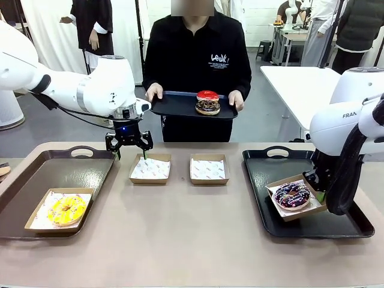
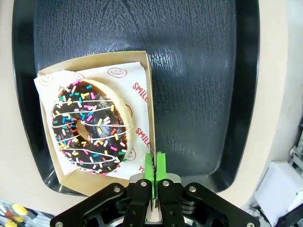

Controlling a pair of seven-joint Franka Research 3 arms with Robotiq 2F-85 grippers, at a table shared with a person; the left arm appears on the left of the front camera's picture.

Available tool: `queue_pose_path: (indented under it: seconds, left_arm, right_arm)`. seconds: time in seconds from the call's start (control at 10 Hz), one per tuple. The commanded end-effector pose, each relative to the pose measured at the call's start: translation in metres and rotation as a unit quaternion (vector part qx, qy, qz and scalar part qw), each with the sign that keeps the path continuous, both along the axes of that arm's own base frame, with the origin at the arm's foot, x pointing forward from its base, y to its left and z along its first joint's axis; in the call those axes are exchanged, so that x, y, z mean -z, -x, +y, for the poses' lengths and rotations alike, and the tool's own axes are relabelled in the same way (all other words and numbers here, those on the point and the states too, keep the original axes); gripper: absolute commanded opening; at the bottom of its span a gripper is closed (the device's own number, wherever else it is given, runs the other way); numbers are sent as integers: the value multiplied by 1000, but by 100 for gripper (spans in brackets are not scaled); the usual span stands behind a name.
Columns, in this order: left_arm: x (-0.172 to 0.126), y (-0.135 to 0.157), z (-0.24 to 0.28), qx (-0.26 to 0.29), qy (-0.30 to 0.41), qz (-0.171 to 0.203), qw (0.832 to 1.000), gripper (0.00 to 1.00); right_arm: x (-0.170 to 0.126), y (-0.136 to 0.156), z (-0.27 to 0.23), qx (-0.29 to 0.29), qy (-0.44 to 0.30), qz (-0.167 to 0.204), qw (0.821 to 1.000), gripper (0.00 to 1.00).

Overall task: Individually package the donuts and arrange them on the tray.
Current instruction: Place the picked Paper togo box on the Handle tray while simultaneously picking up another Paper togo box from the table with the other hand.

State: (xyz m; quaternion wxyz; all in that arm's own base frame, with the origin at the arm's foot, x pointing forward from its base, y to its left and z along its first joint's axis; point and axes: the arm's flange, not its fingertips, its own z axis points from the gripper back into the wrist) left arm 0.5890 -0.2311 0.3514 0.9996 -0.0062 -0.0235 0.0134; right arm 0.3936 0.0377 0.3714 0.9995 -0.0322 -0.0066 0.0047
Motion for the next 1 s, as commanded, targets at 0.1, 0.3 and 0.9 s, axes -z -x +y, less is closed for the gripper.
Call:
queue_pose_path:
  seconds: [0.1,0.3,0.9]
  left_arm:
    - [11,3,3,46,-7,3,999,100]
    - [15,3,3,61,-8,6,998,100]
    - [20,2,3,75,-8,15,997,41]
  right_arm:
    - [38,69,-7,9,8,-7,1000,1]
    - [39,68,-8,11,9,-4,1000,1]
    - [40,67,-8,6,14,8,1000,60]
